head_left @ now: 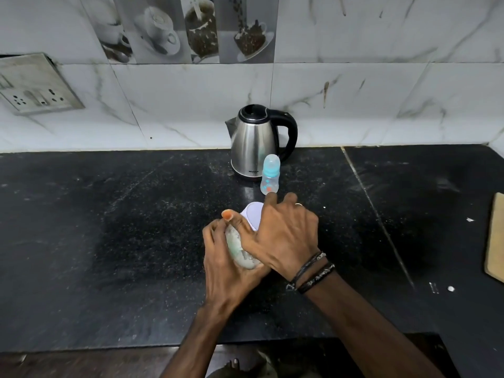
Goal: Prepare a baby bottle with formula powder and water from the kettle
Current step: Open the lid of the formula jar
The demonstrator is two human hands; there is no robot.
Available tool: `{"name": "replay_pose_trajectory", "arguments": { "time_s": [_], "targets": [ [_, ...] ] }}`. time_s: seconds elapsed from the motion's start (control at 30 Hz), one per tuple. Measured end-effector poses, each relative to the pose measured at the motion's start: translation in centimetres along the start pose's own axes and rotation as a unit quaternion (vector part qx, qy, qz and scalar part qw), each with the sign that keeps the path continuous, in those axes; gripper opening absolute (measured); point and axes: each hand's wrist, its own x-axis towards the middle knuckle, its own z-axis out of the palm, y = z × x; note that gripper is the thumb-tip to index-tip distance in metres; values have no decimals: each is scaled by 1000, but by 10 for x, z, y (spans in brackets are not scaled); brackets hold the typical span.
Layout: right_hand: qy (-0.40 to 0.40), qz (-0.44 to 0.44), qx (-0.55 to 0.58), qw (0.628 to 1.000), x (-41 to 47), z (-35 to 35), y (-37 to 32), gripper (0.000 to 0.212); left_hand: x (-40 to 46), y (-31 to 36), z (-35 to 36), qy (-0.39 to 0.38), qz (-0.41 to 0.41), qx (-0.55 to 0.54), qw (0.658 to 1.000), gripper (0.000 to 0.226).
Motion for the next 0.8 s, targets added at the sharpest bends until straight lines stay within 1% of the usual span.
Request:
{"name": "replay_pose_trajectory", "arguments": {
  "time_s": [0.07, 0.13, 0.2, 0.23, 0.33, 0.4, 0.47, 0.53, 0.6, 0.63, 0.73, 0.8],
  "targets": [
    [13, -19, 4, 1000, 3, 2, -2, 91, 0, 3, 0, 3, -5, 1, 1000, 103],
    [42, -53, 7, 998, 6, 4, -7, 75, 1, 6, -2, 7, -20, -2, 1000, 103],
    [61, -67, 28, 995, 9, 7, -10, 60, 5, 6, -7, 2, -33, -10, 999, 95],
    [65, -70, 52, 994, 10, 9, -9, 57, 7, 5, -10, -5, -38, -14, 999, 90],
    [74, -84, 91, 990, 12, 13, -6, 56, 13, 4, -18, -19, -32, -19, 999, 70],
    [88, -101, 97, 986, 14, 14, -5, 58, 17, 9, -22, -24, -32, -21, 999, 63],
    [101, -117, 110, 982, 16, 14, -5, 59, 21, 12, -25, -39, -44, -33, 998, 65],
    [106, -146, 120, 976, 18, 14, -3, 59, 22, 10, -28, -57, -60, -47, 995, 74],
    [90, -205, 132, 966, 21, 14, 1, 60, 22, 2, -31, -81, -87, -87, 989, 84],
    [70, -234, 136, 960, 22, 13, 3, 60, 21, -3, -33, -95, -101, -107, 984, 86],
    [-19, -293, 170, 941, 27, 7, 7, 57, 19, -12, -36, -124, -130, -128, 975, 83],
    [-94, -328, 203, 918, 31, 0, 8, 64, 19, -11, -37, -123, -128, -148, 973, 82]
  ]
}}
